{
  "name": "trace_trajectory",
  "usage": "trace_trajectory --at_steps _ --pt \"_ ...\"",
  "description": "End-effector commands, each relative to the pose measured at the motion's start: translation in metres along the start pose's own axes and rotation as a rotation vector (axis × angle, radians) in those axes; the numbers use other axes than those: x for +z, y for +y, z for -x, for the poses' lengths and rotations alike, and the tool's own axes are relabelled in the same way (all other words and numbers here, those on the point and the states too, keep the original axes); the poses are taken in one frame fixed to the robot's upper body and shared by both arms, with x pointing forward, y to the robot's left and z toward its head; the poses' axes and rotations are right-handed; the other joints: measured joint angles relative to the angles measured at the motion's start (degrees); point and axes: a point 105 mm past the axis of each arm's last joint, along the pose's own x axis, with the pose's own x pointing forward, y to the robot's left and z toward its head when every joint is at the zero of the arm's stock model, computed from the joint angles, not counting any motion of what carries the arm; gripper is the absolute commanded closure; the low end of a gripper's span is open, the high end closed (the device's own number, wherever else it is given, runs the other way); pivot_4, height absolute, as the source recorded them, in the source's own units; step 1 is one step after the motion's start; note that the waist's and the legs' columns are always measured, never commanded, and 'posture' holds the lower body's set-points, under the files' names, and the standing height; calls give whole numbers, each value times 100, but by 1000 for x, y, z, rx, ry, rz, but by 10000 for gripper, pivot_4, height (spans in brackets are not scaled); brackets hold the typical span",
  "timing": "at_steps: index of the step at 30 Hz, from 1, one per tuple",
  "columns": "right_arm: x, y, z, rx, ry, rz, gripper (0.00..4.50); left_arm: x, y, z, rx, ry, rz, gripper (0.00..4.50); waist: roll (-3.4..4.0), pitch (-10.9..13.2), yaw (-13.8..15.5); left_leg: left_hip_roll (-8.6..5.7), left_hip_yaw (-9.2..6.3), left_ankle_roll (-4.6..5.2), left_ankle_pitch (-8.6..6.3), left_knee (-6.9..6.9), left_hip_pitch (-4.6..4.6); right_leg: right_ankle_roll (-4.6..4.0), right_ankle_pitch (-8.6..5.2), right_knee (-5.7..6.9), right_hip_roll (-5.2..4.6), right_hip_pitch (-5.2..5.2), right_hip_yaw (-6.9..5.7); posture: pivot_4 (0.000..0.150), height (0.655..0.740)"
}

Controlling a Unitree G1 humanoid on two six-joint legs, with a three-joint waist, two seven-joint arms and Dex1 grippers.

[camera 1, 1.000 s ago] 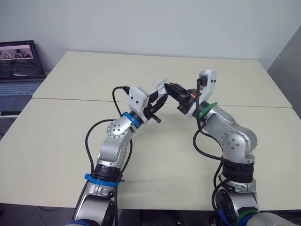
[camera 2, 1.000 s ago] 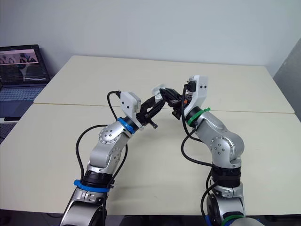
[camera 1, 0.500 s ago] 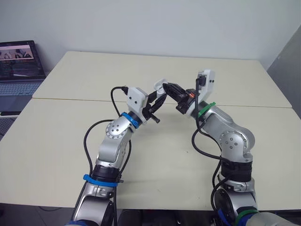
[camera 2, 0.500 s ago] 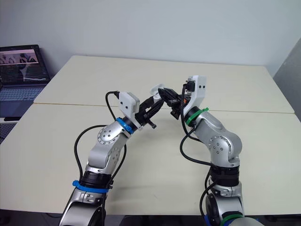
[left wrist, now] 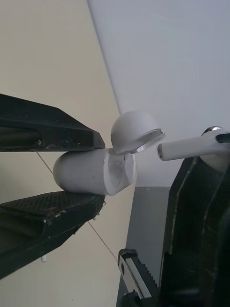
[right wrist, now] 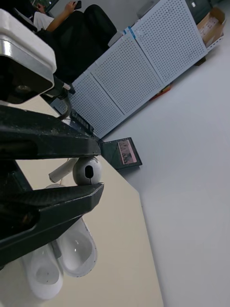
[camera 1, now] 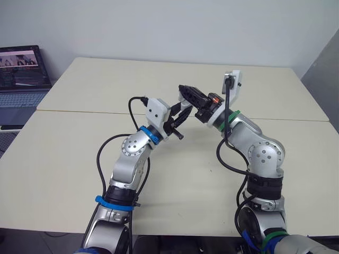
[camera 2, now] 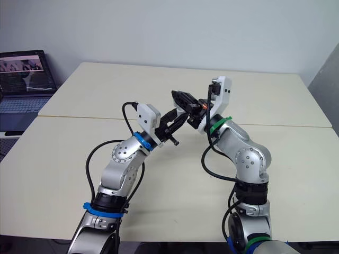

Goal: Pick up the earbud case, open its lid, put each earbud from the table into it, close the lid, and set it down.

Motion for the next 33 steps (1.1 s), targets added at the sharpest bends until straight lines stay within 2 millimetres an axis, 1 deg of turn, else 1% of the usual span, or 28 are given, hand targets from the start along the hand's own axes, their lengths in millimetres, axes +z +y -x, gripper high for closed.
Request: trace_trajectory --at_steps 1,9,16,22,27,28,30,33 --pt "5 7 -1 23 -22 26 41129 15 -4 -1 -13 -53 -24 37704 0 0 -1 0 1 0 0 0 0 0 0 0 0 0 1 1500 7400" --pt "-2 -6 2 -33 -1 58 41129 16 -4 -1 -11 -57 -22 37704 0 0 0 -1 2 0 0 1 0 1 0 -1 -1 1 1 1500 7400" --pt "0 -11 4 -54 -8 69 41129 16 -2 1 -6 -54 -24 37704 0 0 -1 -1 1 0 0 1 0 0 0 -1 0 0 1 1500 7400" --pt "-11 -9 4 -47 31 118 41129 17 -2 0 -6 -55 -27 37704 0 0 -1 0 1 0 0 0 0 1 -1 -2 0 0 1 1500 7400" --pt "-20 -13 7 -62 54 129 41129 17 -1 0 -3 -52 -28 37704 0 0 0 -1 1 0 0 0 0 1 -1 -2 -1 0 1 1500 7400" --pt "-21 -14 8 -68 57 130 33865 17 -1 0 -3 -51 -28 37704 0 0 -1 -1 1 0 0 0 -1 1 -1 -2 0 0 1 1500 7400" --pt "-22 -16 9 -74 63 136 27482 17 -1 0 -3 -51 -28 37704 0 0 0 -1 1 0 0 0 0 1 -1 -2 0 0 1 1500 7400" --pt "-22 -17 9 -77 62 144 16351 17 -1 0 -4 -50 -27 37704 0 0 0 0 1 0 0 1 0 1 -1 -2 0 0 1 1500 7400"
